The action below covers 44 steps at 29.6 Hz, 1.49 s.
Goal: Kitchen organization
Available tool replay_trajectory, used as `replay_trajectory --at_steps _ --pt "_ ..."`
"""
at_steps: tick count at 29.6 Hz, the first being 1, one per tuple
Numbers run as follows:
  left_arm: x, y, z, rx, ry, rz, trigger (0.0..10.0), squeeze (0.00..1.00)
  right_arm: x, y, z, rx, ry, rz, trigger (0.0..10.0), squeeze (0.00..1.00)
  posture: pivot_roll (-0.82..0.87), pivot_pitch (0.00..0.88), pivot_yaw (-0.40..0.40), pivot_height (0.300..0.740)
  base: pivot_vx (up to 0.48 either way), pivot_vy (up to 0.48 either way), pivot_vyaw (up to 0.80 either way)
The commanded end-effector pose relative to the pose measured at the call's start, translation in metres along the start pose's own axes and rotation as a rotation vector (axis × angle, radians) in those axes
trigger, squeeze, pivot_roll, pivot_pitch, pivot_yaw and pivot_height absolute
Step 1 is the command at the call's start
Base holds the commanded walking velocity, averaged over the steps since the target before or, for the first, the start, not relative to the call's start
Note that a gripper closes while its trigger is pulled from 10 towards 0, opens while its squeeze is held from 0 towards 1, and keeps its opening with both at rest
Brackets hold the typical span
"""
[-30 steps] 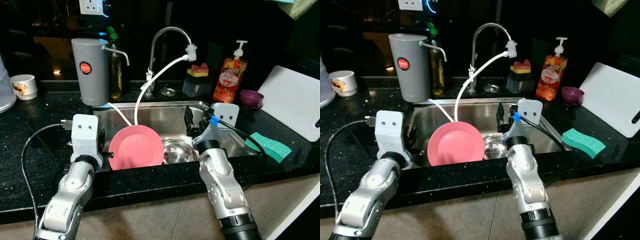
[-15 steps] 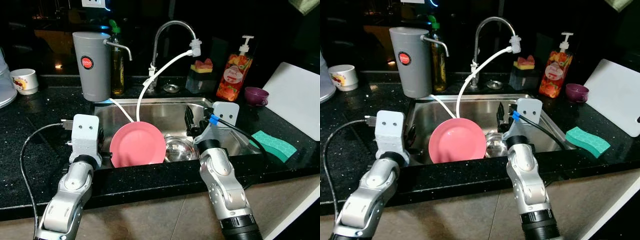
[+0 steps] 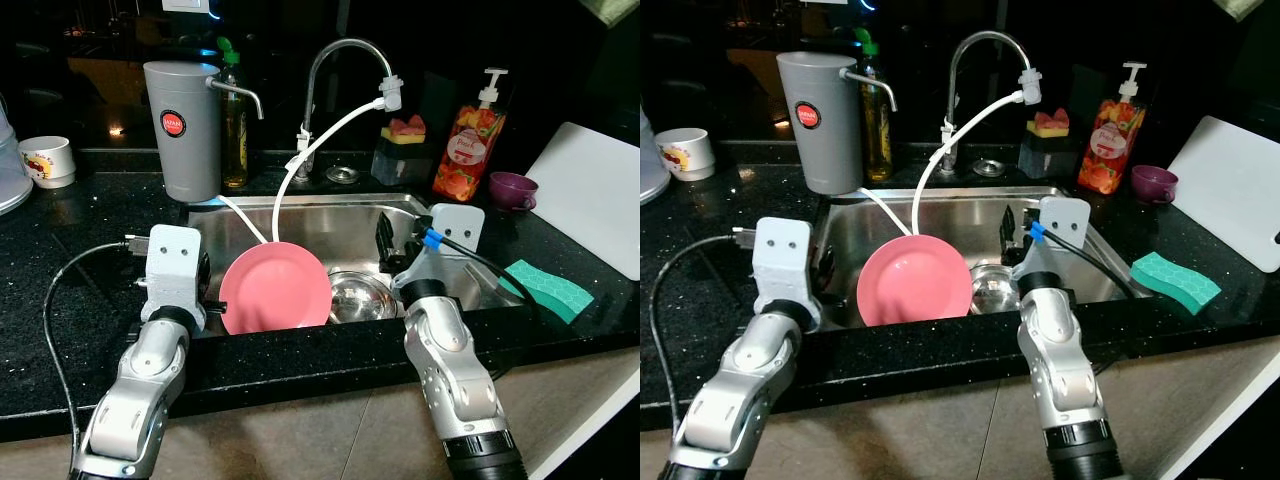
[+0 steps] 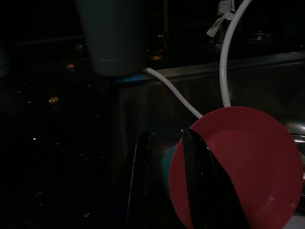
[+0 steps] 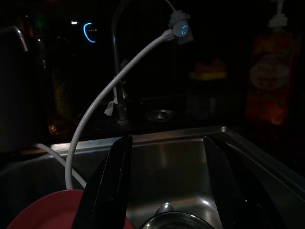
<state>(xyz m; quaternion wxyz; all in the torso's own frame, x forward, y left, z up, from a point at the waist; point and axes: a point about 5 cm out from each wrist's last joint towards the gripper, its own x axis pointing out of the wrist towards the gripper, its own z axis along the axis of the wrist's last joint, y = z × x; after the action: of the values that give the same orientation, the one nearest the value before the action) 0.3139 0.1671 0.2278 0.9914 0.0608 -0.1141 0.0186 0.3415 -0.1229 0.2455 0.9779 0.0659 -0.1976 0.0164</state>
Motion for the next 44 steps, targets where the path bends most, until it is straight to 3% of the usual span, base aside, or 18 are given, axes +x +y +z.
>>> replay_trajectory --at_steps 1,10,28,36,43,44 --pt "0.002 -0.004 -0.002 0.004 0.002 -0.011 10.0 0.00 -0.002 -0.006 0.001 -0.015 0.003 -0.026 10.0 0.00 0.14 0.098 -0.097 0.740 0.000 0.000 0.00" --pt "0.004 -0.004 -0.001 0.009 0.001 -0.014 10.0 0.00 -0.003 -0.005 -0.002 -0.009 0.012 -0.026 10.0 0.00 0.14 0.092 -0.094 0.740 0.000 0.000 0.00" --pt "0.008 0.010 -0.006 0.048 0.038 0.064 10.0 0.00 -0.002 -0.005 -0.005 -0.008 0.026 -0.025 10.0 0.00 0.16 0.080 -0.098 0.740 0.000 0.000 0.00" --pt "0.022 0.020 0.000 0.034 0.044 0.147 10.0 0.00 0.000 -0.003 -0.005 -0.009 0.031 -0.015 10.0 0.00 0.15 0.075 -0.107 0.740 0.000 0.000 0.00" --pt "0.037 0.012 0.006 0.008 0.039 0.131 10.0 0.00 0.000 0.000 -0.005 -0.006 0.026 -0.014 10.0 0.00 0.13 0.058 -0.094 0.740 0.000 0.000 0.00" --pt "0.039 0.010 0.006 0.004 0.044 0.130 10.0 0.89 0.000 0.000 -0.005 -0.007 0.024 -0.012 10.0 0.00 0.13 0.055 -0.089 0.740 0.000 0.000 0.00"
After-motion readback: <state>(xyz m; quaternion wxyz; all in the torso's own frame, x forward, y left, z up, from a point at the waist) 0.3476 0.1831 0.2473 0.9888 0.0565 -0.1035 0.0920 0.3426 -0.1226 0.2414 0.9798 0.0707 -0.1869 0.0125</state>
